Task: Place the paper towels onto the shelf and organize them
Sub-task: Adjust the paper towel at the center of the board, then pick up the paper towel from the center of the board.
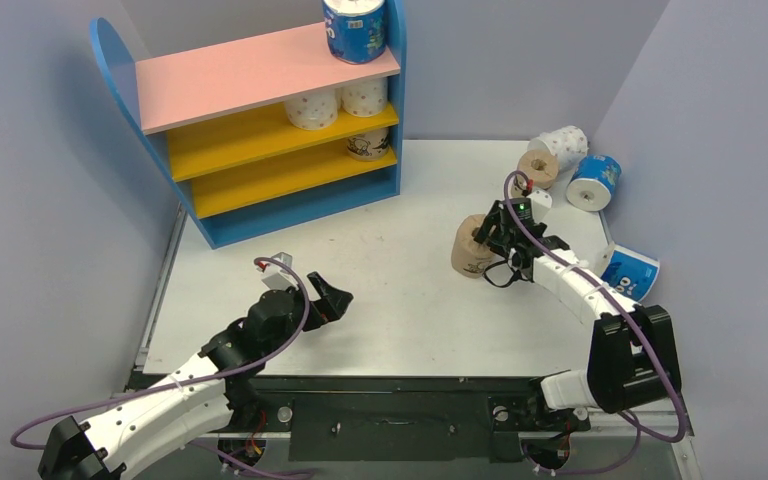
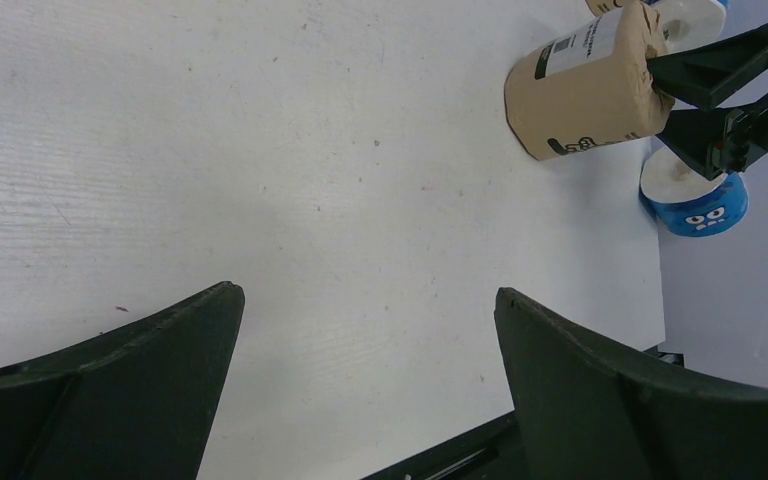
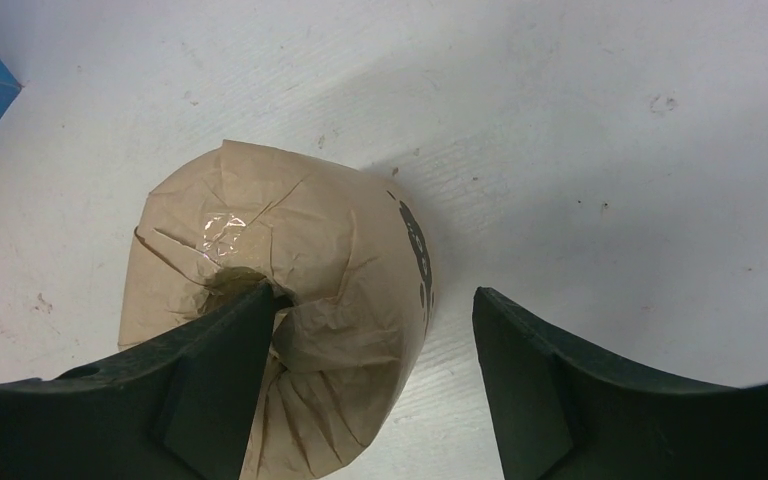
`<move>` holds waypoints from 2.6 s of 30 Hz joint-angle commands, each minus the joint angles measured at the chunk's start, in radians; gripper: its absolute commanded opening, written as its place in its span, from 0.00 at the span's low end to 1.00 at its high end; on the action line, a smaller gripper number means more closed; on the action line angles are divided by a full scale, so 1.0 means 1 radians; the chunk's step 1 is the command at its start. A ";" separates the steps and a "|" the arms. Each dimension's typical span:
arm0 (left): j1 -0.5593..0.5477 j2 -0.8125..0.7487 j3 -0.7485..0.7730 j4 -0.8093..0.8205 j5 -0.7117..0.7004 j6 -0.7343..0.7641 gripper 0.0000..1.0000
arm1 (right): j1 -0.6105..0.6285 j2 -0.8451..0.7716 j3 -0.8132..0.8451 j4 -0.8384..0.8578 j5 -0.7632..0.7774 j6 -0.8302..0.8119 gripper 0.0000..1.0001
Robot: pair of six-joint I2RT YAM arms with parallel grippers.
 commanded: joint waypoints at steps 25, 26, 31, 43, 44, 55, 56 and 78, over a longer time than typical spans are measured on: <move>-0.003 -0.040 0.042 -0.028 -0.064 0.046 0.97 | 0.010 -0.013 0.009 0.039 -0.045 0.008 0.33; -0.002 -0.042 0.048 -0.032 -0.072 0.053 0.97 | 0.013 -0.022 0.013 0.029 -0.043 0.007 0.33; -0.003 -0.051 0.062 -0.049 -0.101 0.070 0.96 | 0.030 -0.080 0.030 -0.007 -0.040 0.001 0.30; -0.001 -0.072 0.125 -0.137 -0.248 0.116 0.96 | 0.143 -0.203 0.149 -0.115 -0.010 -0.013 0.29; -0.002 -0.079 0.125 -0.129 -0.251 0.128 0.96 | 0.163 -0.204 0.160 -0.127 -0.004 -0.016 0.29; 0.018 -0.162 0.097 0.011 -0.300 0.179 0.96 | 0.357 -0.080 0.396 -0.179 0.042 -0.030 0.29; 0.018 -0.162 0.103 0.031 -0.302 0.190 0.96 | 0.363 -0.050 0.428 -0.180 0.044 -0.030 0.29; 0.017 -0.165 0.138 0.145 -0.475 0.385 0.96 | 0.463 0.493 0.975 -0.199 -0.021 0.006 0.29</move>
